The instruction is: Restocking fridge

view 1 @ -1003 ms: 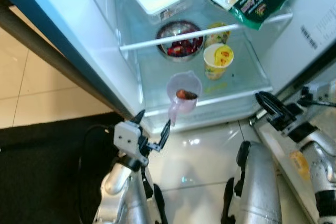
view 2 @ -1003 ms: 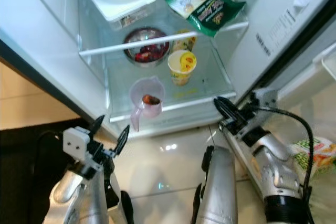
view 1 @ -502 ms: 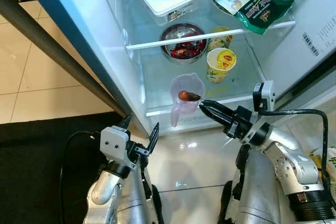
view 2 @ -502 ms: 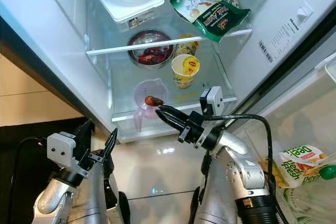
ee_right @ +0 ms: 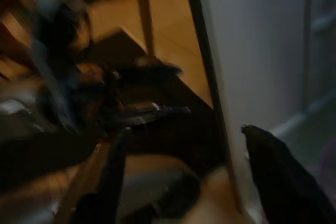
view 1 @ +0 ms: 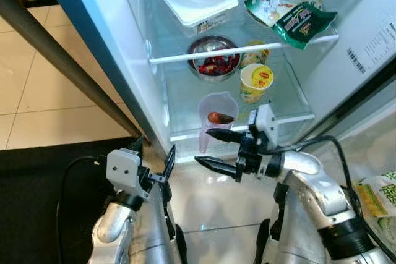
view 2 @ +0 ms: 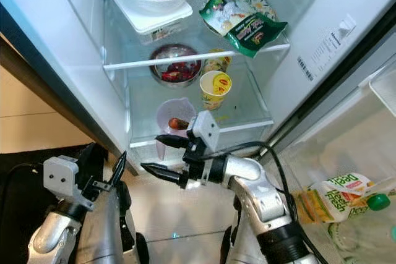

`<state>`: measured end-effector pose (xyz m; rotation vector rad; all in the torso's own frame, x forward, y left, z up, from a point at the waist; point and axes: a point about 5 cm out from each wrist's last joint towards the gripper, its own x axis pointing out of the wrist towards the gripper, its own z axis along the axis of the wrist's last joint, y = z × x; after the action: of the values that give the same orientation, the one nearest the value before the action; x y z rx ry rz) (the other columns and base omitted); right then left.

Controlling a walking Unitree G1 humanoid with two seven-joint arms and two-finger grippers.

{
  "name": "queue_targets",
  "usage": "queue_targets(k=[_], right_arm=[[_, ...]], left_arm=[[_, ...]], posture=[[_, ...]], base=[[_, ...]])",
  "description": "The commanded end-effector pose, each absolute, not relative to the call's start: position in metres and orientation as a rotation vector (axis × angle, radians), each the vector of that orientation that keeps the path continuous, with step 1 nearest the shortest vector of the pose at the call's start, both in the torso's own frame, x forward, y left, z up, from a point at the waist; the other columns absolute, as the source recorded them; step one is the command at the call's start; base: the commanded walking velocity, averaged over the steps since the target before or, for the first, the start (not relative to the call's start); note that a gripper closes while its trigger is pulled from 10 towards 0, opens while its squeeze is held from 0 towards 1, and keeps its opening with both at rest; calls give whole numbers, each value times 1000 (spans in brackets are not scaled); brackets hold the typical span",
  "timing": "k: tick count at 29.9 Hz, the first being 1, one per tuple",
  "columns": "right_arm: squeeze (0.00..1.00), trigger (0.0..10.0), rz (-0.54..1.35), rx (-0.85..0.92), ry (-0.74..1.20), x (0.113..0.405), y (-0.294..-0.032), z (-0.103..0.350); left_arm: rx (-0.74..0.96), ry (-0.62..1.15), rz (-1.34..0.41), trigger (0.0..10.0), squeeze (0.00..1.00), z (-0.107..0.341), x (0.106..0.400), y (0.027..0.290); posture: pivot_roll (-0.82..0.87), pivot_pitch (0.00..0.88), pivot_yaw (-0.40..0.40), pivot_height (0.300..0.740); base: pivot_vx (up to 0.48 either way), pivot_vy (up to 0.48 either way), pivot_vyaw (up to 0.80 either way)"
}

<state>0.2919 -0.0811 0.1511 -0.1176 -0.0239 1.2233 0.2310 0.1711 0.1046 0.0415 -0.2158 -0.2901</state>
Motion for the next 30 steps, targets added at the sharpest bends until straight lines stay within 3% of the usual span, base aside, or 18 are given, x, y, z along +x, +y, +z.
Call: queue_targets(k=[1, 4, 12, 13, 14, 15, 30], right_arm=[[1000, 10000, 1164, -251, 40, 298, -81, 133], [1000, 10000, 1124, -403, 87, 305, -83, 124], [973, 10000, 1086, -560, 106, 314, -85, 117], [200, 10000, 1072, -577, 101, 317, -86, 117], [200, 10000, 1072, -577, 101, 317, -86, 117], [0, 10000, 1063, -586, 98, 319, -86, 118], [0, 10000, 1050, -715, 38, 337, -76, 121]], left_arm=[[62, -190, -282, 10000, 0, 101, 225, 177], [65, -185, -276, 10000, 0, 100, 225, 178], [85, -172, -243, 10000, 0, 96, 224, 188], [92, -169, -235, 10000, 0, 95, 224, 190], [92, -169, -235, 10000, 0, 95, 224, 190], [95, -166, -230, 10000, 0, 95, 224, 192], [132, -104, -246, 10000, 0, 84, 211, 203]], posture=[[144, 261, 22, 360], [143, 261, 18, 360], [151, 257, 2, 360], [152, 256, 0, 360], [152, 256, 0, 360], [152, 256, 0, 360], [162, 269, -9, 360]], base=[[0, 0, 0], [0, 0, 0], [0, 0, 0], [0, 0, 0], [0, 0, 0], [0, 0, 0], [0, 0, 0]])
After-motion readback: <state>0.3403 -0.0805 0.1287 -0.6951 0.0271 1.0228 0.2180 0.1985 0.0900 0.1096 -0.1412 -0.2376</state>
